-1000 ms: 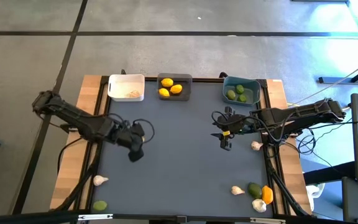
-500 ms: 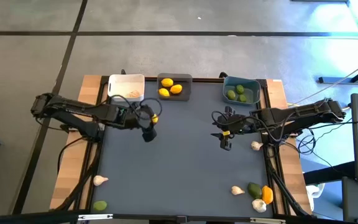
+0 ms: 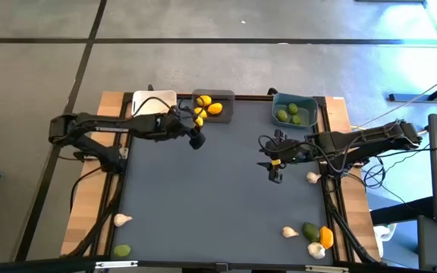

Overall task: Sort produce into baskets
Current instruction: Put the lemon into the black transparent bin

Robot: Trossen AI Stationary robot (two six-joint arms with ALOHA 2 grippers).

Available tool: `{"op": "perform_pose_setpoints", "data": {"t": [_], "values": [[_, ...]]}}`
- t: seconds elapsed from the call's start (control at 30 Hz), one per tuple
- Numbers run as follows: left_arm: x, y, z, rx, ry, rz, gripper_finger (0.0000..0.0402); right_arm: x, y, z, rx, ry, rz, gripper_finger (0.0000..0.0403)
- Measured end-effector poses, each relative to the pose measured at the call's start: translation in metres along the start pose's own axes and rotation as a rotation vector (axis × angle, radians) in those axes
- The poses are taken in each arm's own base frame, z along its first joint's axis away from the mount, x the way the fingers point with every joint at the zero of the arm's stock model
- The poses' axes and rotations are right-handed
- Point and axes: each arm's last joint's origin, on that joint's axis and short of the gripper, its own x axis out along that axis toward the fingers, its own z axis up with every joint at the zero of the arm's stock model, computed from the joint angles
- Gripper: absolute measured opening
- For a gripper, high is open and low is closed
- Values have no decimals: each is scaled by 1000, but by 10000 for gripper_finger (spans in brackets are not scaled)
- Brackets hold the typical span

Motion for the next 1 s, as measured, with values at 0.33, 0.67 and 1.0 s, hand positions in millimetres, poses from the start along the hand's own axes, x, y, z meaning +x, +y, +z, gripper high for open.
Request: {"op": "perform_pose_setpoints", "data": {"t": [0.33, 0.67, 1.0], "values": [[55, 21, 5, -20, -22, 99, 187, 0, 0, 0, 2, -5, -3, 232], [98, 45, 3, -21, -46, 178, 187, 0, 0, 1, 2, -9, -19, 232], [111, 56, -1, -73, -28, 208, 256, 0, -1, 1, 2, -10, -21, 232]]}}
